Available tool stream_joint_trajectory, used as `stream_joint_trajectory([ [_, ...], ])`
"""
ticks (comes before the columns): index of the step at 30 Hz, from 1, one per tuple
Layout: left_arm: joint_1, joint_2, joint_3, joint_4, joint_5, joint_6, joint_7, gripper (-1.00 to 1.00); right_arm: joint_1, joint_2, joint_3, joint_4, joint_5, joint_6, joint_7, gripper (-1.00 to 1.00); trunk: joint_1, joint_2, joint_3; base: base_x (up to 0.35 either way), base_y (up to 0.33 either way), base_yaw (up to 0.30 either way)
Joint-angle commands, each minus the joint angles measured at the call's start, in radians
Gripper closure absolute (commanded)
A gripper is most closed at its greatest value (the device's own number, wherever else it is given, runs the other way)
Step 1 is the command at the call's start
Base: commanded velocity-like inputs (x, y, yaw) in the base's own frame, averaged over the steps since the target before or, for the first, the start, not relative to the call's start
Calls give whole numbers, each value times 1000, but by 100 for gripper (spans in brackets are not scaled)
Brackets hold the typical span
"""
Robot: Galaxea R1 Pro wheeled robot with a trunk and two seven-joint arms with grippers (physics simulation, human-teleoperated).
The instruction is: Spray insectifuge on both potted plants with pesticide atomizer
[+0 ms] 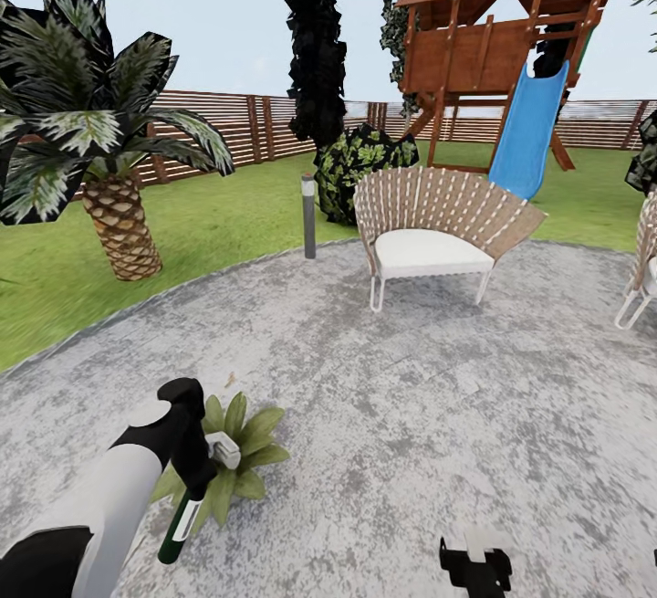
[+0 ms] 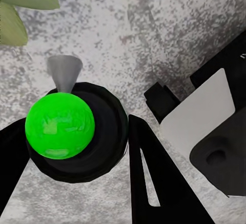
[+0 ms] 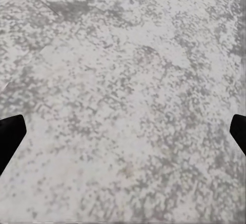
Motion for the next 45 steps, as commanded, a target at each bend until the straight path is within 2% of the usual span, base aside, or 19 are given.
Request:
stream_joint_trajectory([
  [1,0,-1,4,-1,-10,11,-9,100,3,0,-7,1,11,-3,-3,-100,0,0,-1,38,0,0],
  [10,0,-3,6,0,-10,11,-9,100,8,10,-7,-1,8,-3,-3,-100,0,0,-1,216,0,0],
  [23,8,1,4,15,-10,8,-9,100,8,10,-7,0,8,-3,-4,-100,0,0,-1,7,0,0],
  [26,37,1,3,17,-9,7,-9,100,8,10,-7,0,8,-3,-4,-100,0,0,-1,0,0,0],
  [29,42,1,8,7,-4,7,-9,100,8,10,-7,0,8,-3,-4,-100,0,0,-1,0,0,0],
  [36,28,-2,10,0,-1,8,-9,100,8,10,-7,-1,8,-3,-4,-100,0,0,-10,0,0,0],
  [45,65,3,9,17,1,7,-9,100,8,10,-7,0,8,-3,-5,-100,0,0,-18,0,0,0],
])
